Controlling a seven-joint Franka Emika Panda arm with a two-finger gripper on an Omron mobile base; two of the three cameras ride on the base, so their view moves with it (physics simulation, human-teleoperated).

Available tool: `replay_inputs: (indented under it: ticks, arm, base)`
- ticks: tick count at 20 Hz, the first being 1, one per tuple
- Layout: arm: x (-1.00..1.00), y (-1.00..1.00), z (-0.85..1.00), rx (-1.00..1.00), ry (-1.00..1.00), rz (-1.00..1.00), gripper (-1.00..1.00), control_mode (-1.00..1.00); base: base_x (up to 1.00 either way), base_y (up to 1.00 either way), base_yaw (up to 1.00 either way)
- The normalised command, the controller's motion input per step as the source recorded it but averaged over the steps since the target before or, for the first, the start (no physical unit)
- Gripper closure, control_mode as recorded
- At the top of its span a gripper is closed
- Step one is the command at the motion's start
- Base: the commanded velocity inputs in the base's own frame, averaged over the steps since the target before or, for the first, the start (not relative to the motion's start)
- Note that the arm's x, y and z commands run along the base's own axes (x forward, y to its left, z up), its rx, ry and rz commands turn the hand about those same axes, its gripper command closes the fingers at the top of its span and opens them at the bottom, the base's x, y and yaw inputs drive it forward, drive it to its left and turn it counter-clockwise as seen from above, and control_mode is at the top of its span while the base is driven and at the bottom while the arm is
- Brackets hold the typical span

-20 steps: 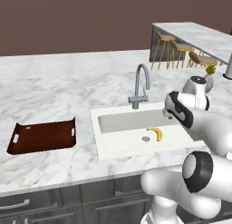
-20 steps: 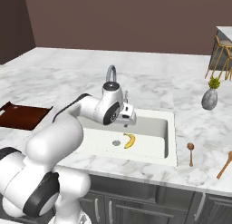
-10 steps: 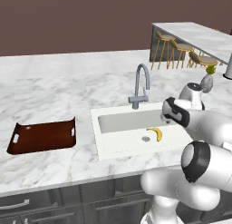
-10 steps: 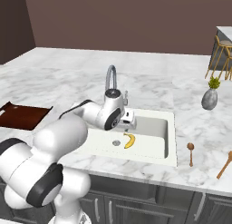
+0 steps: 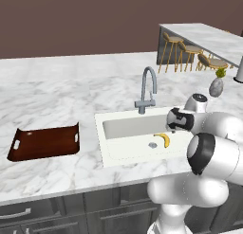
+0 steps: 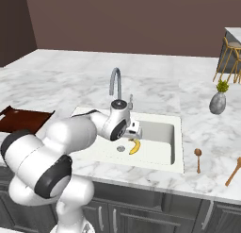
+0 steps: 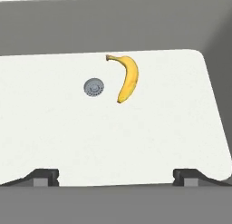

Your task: Pick up all produce items and place them in the sink. Turn on the sink faucet to wash them. Then turn the sink off and put them in the tray.

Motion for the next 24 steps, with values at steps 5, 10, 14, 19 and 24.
replay_inputs:
  ticks: [5,10,14,19,24]
  arm:
    - [0.26,0.0,-0.3,0.0,0.0,0.0,-1.0,-1.0]
    - [0.27,-0.03,-0.28,0.01,0.0,0.0,-1.0,-1.0]
    - [0.25,-0.08,-0.27,0.02,0.0,0.0,-1.0,-1.0]
    - [0.25,-0.12,-0.26,0.03,0.0,0.0,-1.0,-1.0]
    - [0.25,-0.11,-0.24,0.03,0.0,0.0,-1.0,-1.0]
  base:
    - [0.0,0.0,0.0]
    - [0.0,0.0,0.0]
    - [0.0,0.0,0.0]
    - [0.0,0.0,0.0]
    - [0.0,0.0,0.0]
